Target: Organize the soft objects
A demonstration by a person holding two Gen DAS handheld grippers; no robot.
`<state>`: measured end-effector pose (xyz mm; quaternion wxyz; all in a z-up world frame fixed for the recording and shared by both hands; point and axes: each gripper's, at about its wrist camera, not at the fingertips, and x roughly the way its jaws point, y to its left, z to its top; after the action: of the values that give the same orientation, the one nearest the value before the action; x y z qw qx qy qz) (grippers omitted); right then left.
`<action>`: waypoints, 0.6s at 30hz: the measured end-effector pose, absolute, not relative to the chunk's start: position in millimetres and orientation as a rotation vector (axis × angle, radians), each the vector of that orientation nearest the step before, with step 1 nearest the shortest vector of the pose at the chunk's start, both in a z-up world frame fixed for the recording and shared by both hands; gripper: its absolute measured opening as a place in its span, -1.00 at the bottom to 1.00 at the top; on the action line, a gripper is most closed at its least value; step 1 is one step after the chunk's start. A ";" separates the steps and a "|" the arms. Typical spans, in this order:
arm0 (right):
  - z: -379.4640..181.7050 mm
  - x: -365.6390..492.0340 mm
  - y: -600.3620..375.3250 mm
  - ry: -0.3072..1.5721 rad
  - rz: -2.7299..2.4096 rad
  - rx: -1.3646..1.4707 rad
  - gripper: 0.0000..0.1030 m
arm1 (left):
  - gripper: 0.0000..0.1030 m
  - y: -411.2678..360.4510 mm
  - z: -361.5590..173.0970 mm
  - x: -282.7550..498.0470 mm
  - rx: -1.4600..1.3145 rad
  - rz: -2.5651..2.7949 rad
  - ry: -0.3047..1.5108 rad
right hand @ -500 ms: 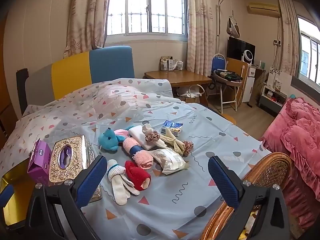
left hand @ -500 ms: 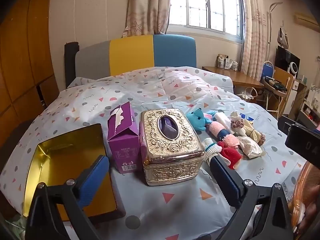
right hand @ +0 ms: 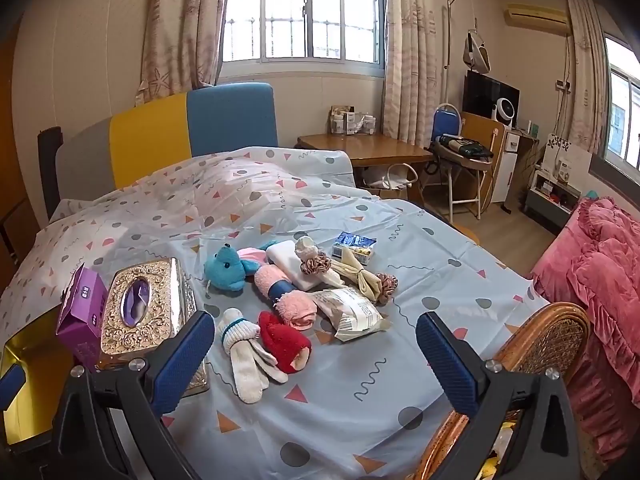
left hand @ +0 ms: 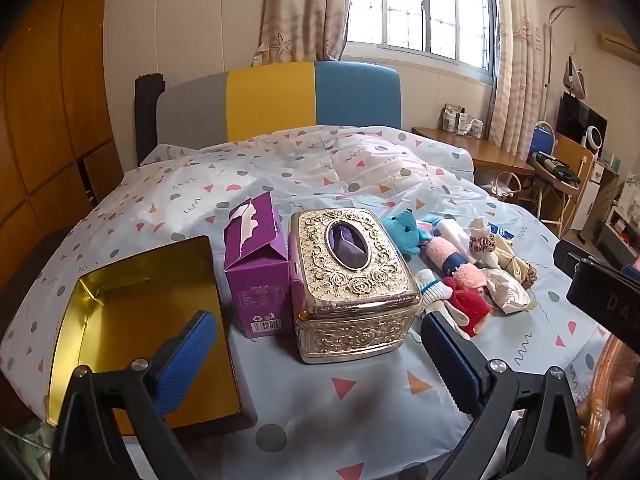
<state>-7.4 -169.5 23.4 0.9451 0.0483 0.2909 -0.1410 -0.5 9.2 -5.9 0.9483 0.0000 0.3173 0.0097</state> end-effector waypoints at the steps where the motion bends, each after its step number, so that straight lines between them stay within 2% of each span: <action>1: 22.9 -7.6 -170.0 0.593 -0.287 0.101 1.00 | 0.99 9.1 -5.6 -0.3 0.002 0.018 0.648; 18: 17.4 -5.2 -163.7 0.604 -0.266 0.092 1.00 | 0.99 15.9 -6.0 -1.8 -0.011 0.035 0.652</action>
<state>-5.2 -163.7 17.4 0.9450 0.0454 0.2964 -0.1306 -1.8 15.9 -6.0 0.9472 -0.0054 0.3203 0.0171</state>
